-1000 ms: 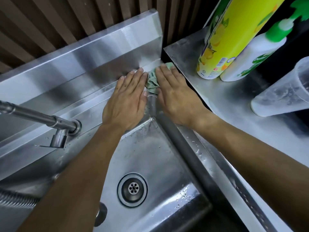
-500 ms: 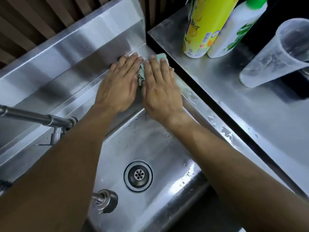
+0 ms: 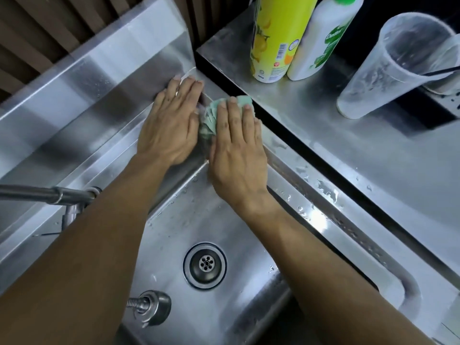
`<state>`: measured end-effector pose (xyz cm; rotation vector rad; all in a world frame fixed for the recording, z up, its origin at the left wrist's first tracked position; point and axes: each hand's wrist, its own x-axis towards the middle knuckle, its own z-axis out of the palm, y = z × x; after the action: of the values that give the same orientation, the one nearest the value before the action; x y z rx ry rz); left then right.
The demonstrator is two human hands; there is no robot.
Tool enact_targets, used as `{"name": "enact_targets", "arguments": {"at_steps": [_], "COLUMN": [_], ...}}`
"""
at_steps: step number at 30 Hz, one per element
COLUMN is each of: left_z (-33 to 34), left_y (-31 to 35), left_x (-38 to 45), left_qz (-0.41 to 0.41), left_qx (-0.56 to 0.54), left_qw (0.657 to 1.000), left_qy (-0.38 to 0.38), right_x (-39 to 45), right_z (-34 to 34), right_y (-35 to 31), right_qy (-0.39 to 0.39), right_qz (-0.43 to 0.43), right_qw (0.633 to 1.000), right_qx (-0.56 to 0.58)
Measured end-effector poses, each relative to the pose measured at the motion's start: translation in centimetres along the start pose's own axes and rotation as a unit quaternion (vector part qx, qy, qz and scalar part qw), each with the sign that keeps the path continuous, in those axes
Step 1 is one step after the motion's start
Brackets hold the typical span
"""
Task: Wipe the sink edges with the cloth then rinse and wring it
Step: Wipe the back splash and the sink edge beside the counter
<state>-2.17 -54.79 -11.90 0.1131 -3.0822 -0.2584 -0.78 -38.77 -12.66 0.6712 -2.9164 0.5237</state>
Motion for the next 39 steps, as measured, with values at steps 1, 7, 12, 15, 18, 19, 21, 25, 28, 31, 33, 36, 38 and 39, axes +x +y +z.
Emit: {"name": "enact_targets", "arguments": {"at_steps": [1,7,12,15,18,19,21,25,28,31,33,36,38,39], "left_z": [0.2,0.3,0.1,0.0,-0.1,-0.1,0.0,0.0,-0.1,0.1,0.1,0.2,0.2,0.2], "left_y": [-0.2,0.0,0.2,0.5,0.6,0.6,0.6,0.8,0.7,0.6,0.5,0.4,0.2,0.2], "left_x": [-0.1,-0.1,-0.3,-0.4,-0.3,-0.4,-0.3,-0.3,-0.3,-0.2,-0.2,-0.2,-0.2,-0.2], "left_qz": [-0.004,0.003,0.0,-0.002,-0.01,-0.011,-0.01,-0.018,-0.016,-0.015,-0.018,-0.017,-0.012,-0.01], "left_qx": [-0.002,0.025,0.036,0.04,0.034,0.034,0.036,0.035,0.033,0.031,0.027,0.03,0.034,0.035], "left_qw": [1.0,0.999,0.999,0.998,0.998,0.998,0.998,0.999,0.999,0.999,0.999,0.999,0.998,0.998], "left_qy": [-0.009,-0.028,-0.034,-0.038,-0.043,-0.042,-0.042,-0.037,-0.038,-0.037,-0.037,-0.038,-0.042,-0.044], "right_x": [-1.3,-0.4,-4.3,-6.0,-5.1,-5.0,-5.0,-4.7,-2.7,-0.9,-0.3,1.5,3.0,3.4], "right_z": [-0.4,-0.5,-2.6,-3.3,-2.8,-2.7,-2.2,-1.6,-1.0,-0.7,-0.7,-1.0,-1.0,-0.9], "right_y": [0.4,0.9,4.1,5.0,3.6,3.1,2.4,0.3,-0.1,0.2,-0.4,-1.7,-1.9,-1.6], "right_qy": [-0.001,-0.01,-0.047,-0.048,-0.041,-0.037,-0.02,-0.004,0.008,0.009,-0.007,-0.071,-0.124,-0.131], "right_qz": [0.003,0.0,-0.045,-0.036,0.003,0.018,0.053,0.098,0.08,0.081,0.083,0.073,0.047,0.023], "right_qw": [1.0,1.0,0.998,0.998,0.999,0.999,0.998,0.995,0.996,0.995,0.996,0.995,0.99,0.989], "right_qx": [-0.003,-0.015,-0.023,-0.022,-0.026,-0.024,-0.01,0.019,0.04,0.048,0.028,-0.008,-0.044,-0.057]}}
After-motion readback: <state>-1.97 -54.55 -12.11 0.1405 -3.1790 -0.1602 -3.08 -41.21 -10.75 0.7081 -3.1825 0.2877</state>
